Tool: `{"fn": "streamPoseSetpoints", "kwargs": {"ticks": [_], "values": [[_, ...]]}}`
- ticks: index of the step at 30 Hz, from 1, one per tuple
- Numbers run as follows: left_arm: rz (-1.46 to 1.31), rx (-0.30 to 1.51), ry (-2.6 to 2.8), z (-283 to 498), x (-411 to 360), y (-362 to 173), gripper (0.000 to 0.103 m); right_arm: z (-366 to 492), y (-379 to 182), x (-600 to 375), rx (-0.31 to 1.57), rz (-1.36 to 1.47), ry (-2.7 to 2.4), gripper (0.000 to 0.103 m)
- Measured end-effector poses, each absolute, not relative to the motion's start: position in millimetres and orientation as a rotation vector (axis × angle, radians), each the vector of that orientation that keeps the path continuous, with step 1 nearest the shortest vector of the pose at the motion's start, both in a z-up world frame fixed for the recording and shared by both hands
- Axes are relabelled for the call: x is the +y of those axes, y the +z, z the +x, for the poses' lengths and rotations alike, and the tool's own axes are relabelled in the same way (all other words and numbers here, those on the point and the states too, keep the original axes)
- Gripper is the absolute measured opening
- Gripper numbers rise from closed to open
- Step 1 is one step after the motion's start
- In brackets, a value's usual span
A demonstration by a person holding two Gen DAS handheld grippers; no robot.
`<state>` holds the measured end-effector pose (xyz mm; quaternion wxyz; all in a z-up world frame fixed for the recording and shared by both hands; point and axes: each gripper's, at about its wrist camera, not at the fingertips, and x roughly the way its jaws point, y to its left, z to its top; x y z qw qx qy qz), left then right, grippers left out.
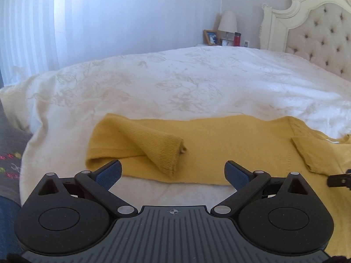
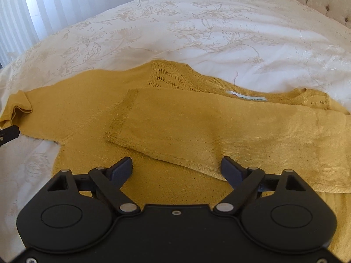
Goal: Fold small clothes
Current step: 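Grasp the other sleeve cuff with the left gripper, then fold the held sleeve across the sweater back and open the left gripper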
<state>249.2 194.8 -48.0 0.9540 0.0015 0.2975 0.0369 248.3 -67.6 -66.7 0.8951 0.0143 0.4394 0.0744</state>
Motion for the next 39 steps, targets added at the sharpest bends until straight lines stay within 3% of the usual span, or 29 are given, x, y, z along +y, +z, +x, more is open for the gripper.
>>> {"fn": "streamPoseSetpoints", "kwargs": {"ticks": [3,5,7,12,13,16,18,28,39], "values": [[0.090,0.564,0.139,259,197,-47,0.101,246,-67,-67,0.911,0.055,0.165,0.088],[0.130,0.561,0.149,266,196,-50,0.095,245,-67,-66,0.911,0.057,0.171,0.088],[0.152,0.595,0.126,273,194,-57,0.077,242,-67,-66,0.910,0.064,0.177,0.088],[0.153,0.648,0.098,278,189,-73,0.055,231,-62,-76,0.893,0.162,0.217,0.086],[0.154,0.644,0.088,278,189,-74,0.046,227,-60,-79,0.887,0.180,0.224,0.084],[0.147,0.634,0.075,277,187,-74,0.033,212,-57,-92,0.853,0.238,0.251,0.073],[0.134,0.628,0.064,276,187,-74,0.028,200,-57,-104,0.829,0.269,0.267,0.073],[0.158,0.647,0.033,272,187,-69,0.015,150,-78,-175,0.771,0.245,0.302,0.074],[0.122,0.712,-0.016,274,162,-22,0.015,120,-85,-196,0.675,0.213,0.379,0.076]]}}
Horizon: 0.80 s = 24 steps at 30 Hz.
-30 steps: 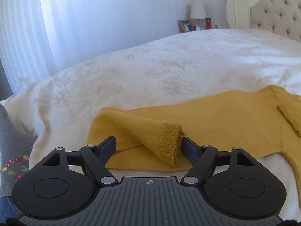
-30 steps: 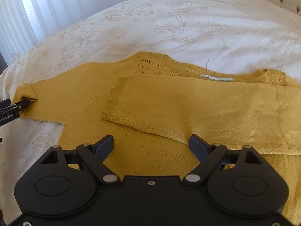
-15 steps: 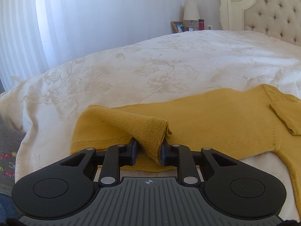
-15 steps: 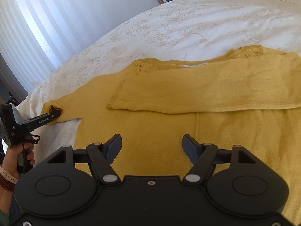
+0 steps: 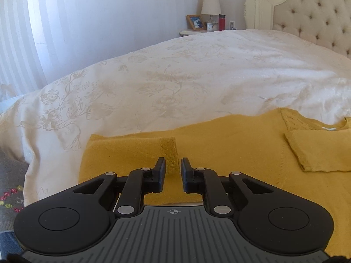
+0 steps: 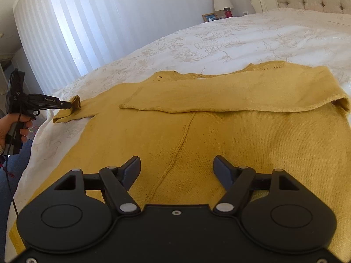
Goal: Fold small clothes
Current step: 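Fold the held sleeve across the sweater back and open the left gripper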
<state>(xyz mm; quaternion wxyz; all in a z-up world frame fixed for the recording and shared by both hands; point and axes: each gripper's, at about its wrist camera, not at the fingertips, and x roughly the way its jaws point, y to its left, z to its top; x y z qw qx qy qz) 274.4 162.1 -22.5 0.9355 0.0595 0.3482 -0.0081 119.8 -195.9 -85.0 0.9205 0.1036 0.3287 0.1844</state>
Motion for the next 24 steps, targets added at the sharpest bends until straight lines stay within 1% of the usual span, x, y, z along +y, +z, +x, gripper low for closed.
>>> {"fn": "streamPoseSetpoints", "kwargs": {"ticks": [4,6,7,8,9,10,11,13,18,22,23,24], "values": [[0.190,0.744,-0.048,279,136,-18,0.016,119,-77,-206,0.671,0.275,0.380,0.076],[0.295,0.757,-0.037,280,121,-24,0.018,118,-75,-211,0.661,0.283,0.367,0.076],[0.364,0.749,-0.009,281,114,-29,0.027,118,-74,-214,0.663,0.291,0.363,0.076],[0.415,0.741,0.021,283,111,-33,0.033,118,-74,-216,0.665,0.306,0.358,0.076],[0.459,0.729,0.065,285,109,-37,0.045,118,-74,-219,0.667,0.325,0.353,0.076],[0.493,0.715,0.113,287,109,-40,0.050,119,-74,-222,0.669,0.349,0.351,0.076],[0.519,0.703,0.150,290,110,-44,0.052,120,-74,-224,0.672,0.370,0.352,0.076],[0.565,0.684,0.197,296,115,-50,0.059,121,-76,-227,0.678,0.395,0.350,0.076],[0.607,0.711,0.169,307,117,-67,0.062,123,-79,-225,0.693,0.381,0.342,0.076],[0.544,0.750,0.181,319,125,-77,0.065,124,-82,-222,0.703,0.371,0.347,0.077],[0.497,0.770,0.176,323,131,-77,0.064,124,-82,-221,0.704,0.368,0.348,0.077],[0.436,0.785,0.160,327,138,-75,0.056,123,-82,-221,0.705,0.365,0.348,0.077]]}}
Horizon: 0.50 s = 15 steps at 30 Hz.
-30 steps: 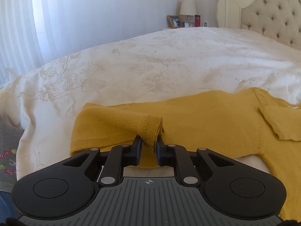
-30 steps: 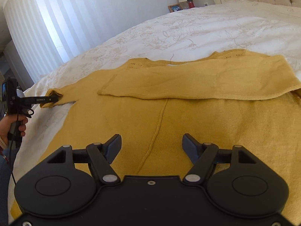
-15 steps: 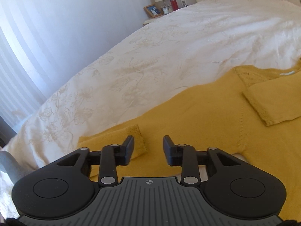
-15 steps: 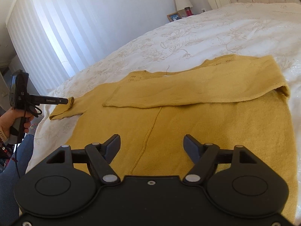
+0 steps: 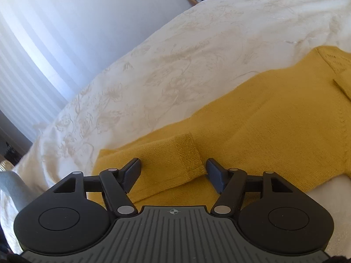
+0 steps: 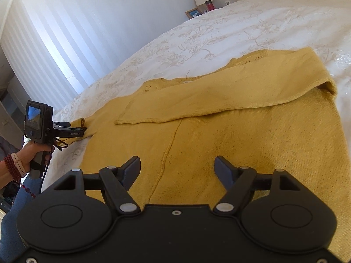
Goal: Fold small clothes
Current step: 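Fold the held sleeve across the sweater back and open the left gripper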
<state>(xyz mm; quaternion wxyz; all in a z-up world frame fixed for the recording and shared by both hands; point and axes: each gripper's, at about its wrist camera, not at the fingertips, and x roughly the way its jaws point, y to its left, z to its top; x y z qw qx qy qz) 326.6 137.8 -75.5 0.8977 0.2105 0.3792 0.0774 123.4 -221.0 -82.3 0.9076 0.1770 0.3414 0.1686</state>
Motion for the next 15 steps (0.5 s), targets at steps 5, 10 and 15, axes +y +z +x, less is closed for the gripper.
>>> {"fn": "streamPoseSetpoints", "kwargs": {"ticks": [5,10,15], "values": [[0.086,0.806,0.122,333,178,-56,0.012,124,-83,-223,0.705,0.381,0.351,0.077],[-0.012,0.771,0.041,330,165,-15,0.012,125,-82,-228,0.702,0.438,0.357,0.077],[-0.161,0.720,-0.149,325,113,40,0.012,124,-80,-237,0.700,0.521,0.356,0.077]]}}
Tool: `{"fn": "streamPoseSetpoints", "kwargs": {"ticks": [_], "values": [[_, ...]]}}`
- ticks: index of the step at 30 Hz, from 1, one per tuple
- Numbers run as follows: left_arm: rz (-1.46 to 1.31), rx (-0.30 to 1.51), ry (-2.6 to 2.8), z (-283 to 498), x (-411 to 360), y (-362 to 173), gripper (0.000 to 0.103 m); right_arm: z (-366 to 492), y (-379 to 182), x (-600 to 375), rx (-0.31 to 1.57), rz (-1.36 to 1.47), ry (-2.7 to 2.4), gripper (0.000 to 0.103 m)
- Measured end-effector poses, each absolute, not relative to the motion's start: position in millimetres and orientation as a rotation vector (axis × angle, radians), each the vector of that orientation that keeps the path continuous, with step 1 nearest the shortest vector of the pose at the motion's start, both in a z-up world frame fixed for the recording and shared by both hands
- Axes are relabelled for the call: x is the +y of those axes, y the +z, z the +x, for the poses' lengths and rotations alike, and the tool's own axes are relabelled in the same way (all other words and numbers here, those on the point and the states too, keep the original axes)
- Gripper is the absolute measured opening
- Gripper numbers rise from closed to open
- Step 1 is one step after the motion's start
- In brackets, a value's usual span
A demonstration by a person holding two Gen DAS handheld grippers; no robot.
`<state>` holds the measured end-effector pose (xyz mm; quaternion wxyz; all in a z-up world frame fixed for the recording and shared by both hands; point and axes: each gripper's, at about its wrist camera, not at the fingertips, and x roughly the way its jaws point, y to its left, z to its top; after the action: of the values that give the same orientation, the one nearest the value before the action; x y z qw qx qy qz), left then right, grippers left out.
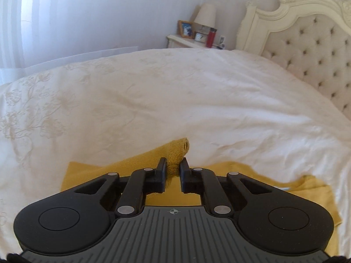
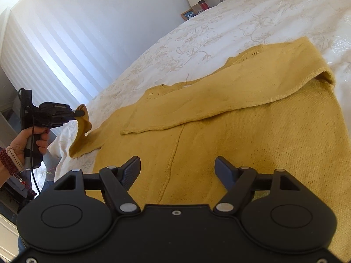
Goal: Fold small clothes
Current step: 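Fold the held sleeve across the sweater back and open the left gripper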
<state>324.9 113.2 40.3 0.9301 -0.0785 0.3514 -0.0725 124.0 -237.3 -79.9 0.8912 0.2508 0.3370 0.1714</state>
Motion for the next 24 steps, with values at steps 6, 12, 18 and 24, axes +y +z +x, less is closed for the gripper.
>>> {"fn": "streamPoseSetpoints", "kwargs": {"ticks": [6,12,18,24], "values": [[-0.210,0.630,-0.424,314,14,92,0.012,121,-74,-247,0.677,0.542,0.325,0.077],[-0.236,0.662,-0.610,315,-72,80,0.012,123,-68,-255,0.662,0.533,0.285,0.077],[-0.193,0.759,-0.698,316,-128,33,0.014,123,-66,-258,0.666,0.525,0.271,0.078],[-0.129,0.788,-0.748,301,-144,11,0.033,124,-68,-256,0.682,0.493,0.269,0.077]]}}
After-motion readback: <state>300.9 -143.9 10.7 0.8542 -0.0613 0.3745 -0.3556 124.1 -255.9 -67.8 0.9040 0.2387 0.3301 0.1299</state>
